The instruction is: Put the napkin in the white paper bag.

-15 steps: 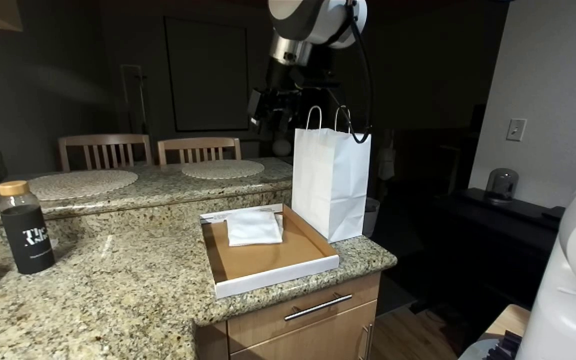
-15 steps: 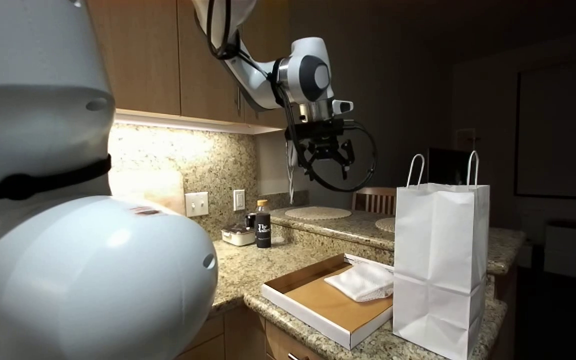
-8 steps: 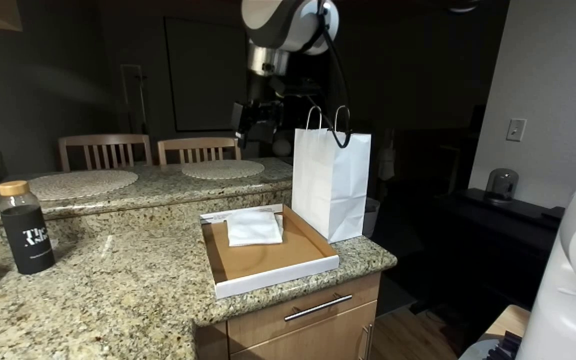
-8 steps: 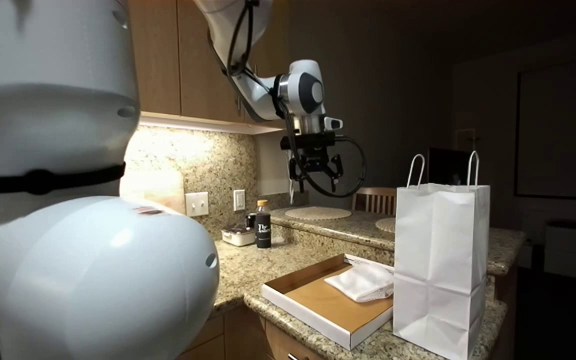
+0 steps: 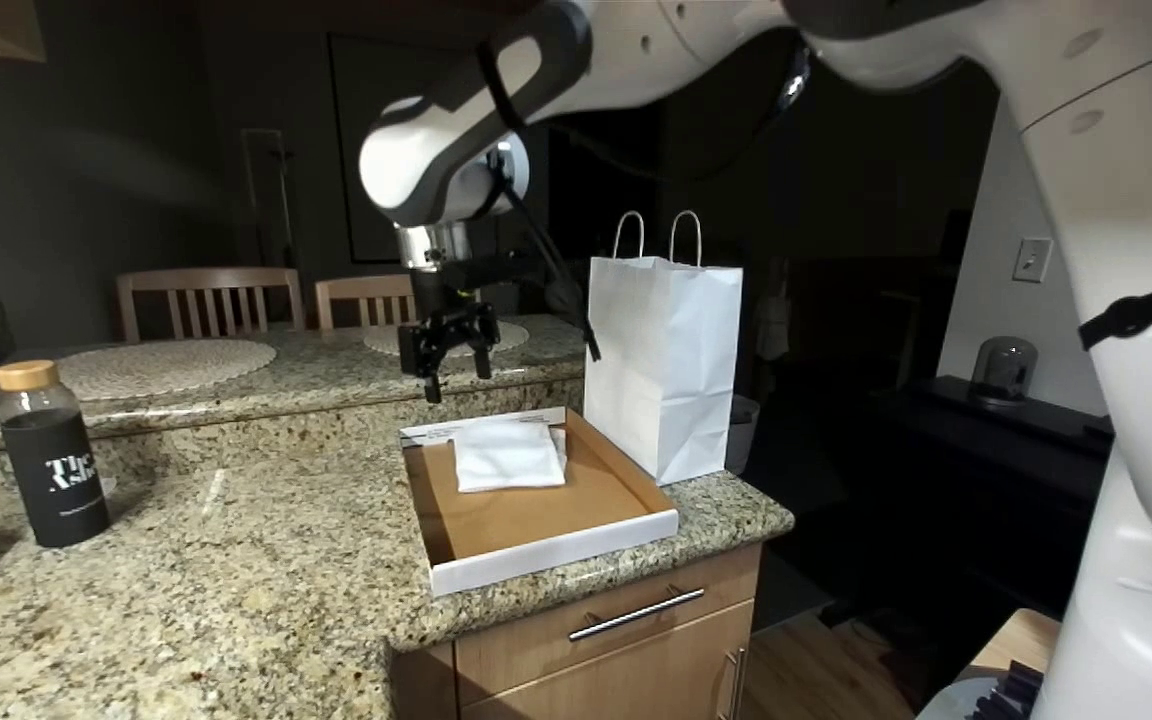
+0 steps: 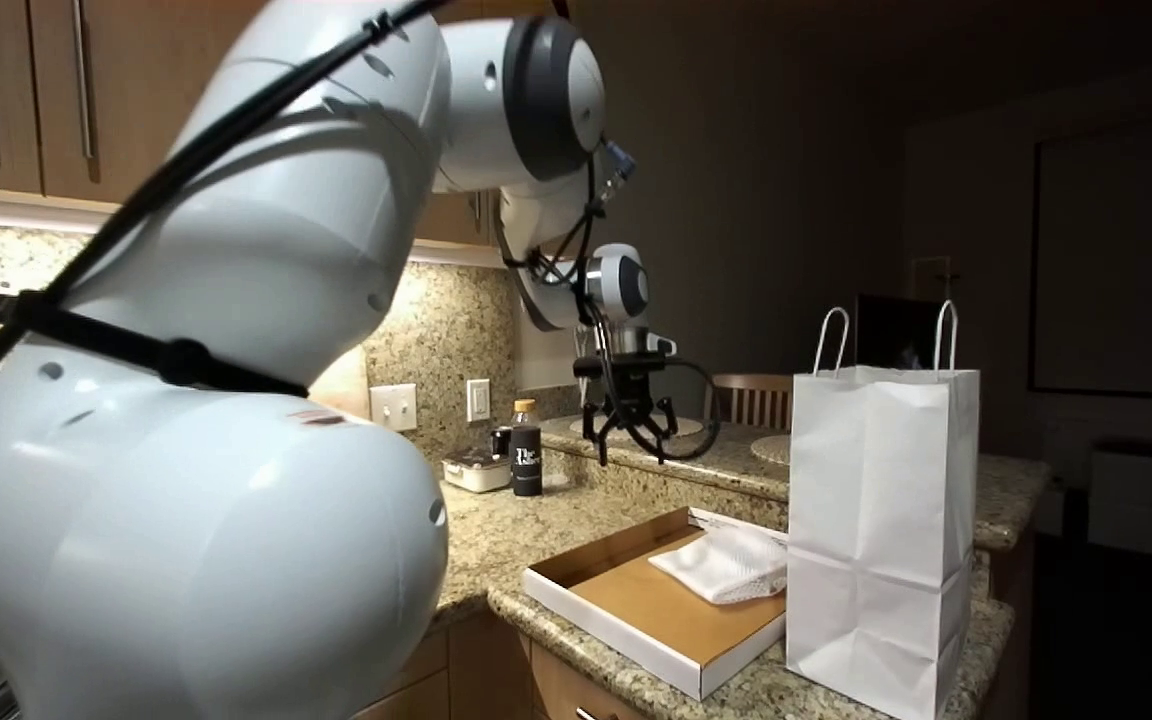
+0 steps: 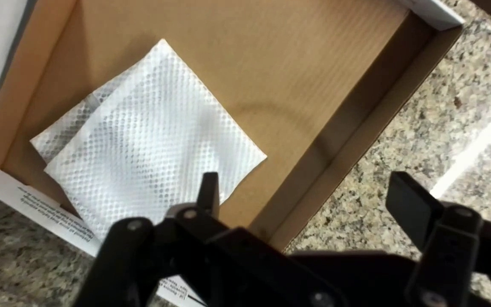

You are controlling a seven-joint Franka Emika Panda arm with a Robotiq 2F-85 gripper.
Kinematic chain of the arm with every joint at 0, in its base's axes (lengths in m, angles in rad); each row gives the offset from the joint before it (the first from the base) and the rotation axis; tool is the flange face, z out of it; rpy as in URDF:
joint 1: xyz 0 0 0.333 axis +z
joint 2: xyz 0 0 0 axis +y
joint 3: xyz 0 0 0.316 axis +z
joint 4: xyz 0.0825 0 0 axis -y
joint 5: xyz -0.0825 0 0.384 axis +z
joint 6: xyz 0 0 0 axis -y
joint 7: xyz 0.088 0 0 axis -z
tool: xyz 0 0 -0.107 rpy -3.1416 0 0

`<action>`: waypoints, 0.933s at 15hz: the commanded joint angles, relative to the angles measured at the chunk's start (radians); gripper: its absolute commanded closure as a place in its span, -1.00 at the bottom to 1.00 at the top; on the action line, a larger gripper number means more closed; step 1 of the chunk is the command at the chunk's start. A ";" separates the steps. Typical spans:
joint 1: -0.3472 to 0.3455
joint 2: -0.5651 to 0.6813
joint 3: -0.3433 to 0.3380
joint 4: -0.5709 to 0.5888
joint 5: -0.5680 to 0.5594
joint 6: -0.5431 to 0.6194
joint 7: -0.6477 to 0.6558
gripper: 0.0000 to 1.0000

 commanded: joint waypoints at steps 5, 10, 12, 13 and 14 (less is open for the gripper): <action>0.017 0.314 -0.078 0.298 0.011 -0.035 0.113 -1.00; -0.048 0.391 -0.070 0.375 0.100 -0.035 0.086 -1.00; -0.045 0.420 -0.074 0.408 0.110 -0.038 0.091 -1.00; -0.037 0.442 -0.082 0.434 0.103 -0.045 0.106 -1.00; -0.033 0.460 -0.086 0.452 0.101 -0.047 0.113 -1.00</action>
